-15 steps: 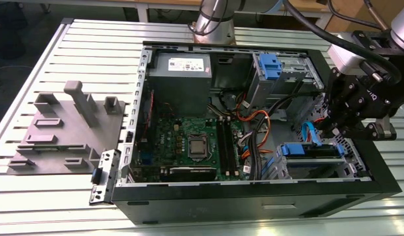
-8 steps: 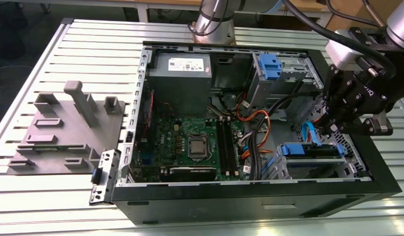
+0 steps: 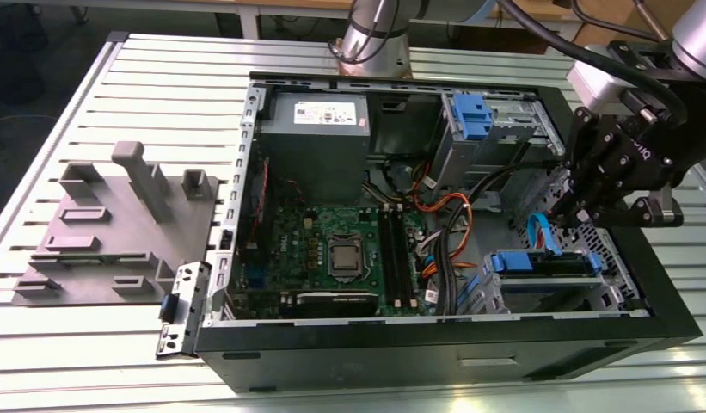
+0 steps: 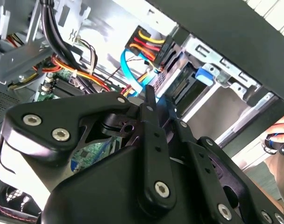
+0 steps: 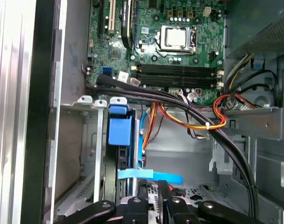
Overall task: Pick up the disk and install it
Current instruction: 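Insert the second disk wire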
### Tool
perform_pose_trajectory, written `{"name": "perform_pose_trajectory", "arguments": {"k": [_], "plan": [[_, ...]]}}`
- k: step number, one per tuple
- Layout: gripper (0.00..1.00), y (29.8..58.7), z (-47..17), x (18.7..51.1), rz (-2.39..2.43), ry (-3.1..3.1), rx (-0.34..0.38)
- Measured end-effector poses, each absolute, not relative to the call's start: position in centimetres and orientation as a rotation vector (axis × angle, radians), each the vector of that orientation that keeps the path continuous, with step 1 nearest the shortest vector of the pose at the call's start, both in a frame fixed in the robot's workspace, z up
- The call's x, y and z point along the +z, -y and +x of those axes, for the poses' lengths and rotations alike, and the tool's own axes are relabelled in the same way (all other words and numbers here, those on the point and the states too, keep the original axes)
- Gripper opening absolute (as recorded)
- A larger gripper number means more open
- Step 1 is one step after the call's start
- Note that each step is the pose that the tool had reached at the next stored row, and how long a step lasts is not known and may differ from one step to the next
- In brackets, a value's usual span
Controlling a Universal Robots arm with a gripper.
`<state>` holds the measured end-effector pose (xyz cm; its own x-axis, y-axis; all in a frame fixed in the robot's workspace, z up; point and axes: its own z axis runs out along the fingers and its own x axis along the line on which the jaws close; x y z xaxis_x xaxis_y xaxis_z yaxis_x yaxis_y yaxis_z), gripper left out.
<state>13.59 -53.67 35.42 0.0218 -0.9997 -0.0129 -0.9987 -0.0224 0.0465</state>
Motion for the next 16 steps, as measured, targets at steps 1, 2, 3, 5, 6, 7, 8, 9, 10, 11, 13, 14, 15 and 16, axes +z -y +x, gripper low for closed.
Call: {"name": "perform_pose_trajectory", "arguments": {"k": [1, 2, 3, 5, 6, 7, 8, 9, 10, 11, 13, 14, 15, 16], "plan": [[0.24, 53.65, 13.77, 35.39, 2.228, 2.179, -0.065], [0.24, 53.63, 13.95, 35.37, 2.228, 2.179, -0.065], [0.24, 53.59, 14.04, 35.35, 2.228, 2.179, -0.065], [0.24, 53.54, 14.06, 35.34, 2.228, 2.179, -0.065], [0.24, 53.54, 14.06, 35.34, 2.228, 2.179, -0.065], [0.24, 53.54, 14.06, 35.34, 2.228, 2.179, -0.065], [0.24, 53.50, 14.07, 35.33, 2.228, 2.179, -0.065], [0.24, 53.38, 14.07, 35.32, 2.228, 2.179, -0.065], [0.24, 53.24, 14.07, 35.31, 2.228, 2.179, -0.065], [0.24, 53.11, 14.07, 35.30, 2.228, 2.179, -0.065], [0.24, 52.93, 14.12, 35.25, 2.228, 2.179, -0.065], [0.24, 52.91, 14.19, 35.22, 2.228, 2.179, -0.065], [0.24, 52.89, 14.29, 35.22, 2.228, 2.179, -0.065], [0.24, 52.88, 14.34, 35.22, 2.228, 2.179, -0.065]]}}
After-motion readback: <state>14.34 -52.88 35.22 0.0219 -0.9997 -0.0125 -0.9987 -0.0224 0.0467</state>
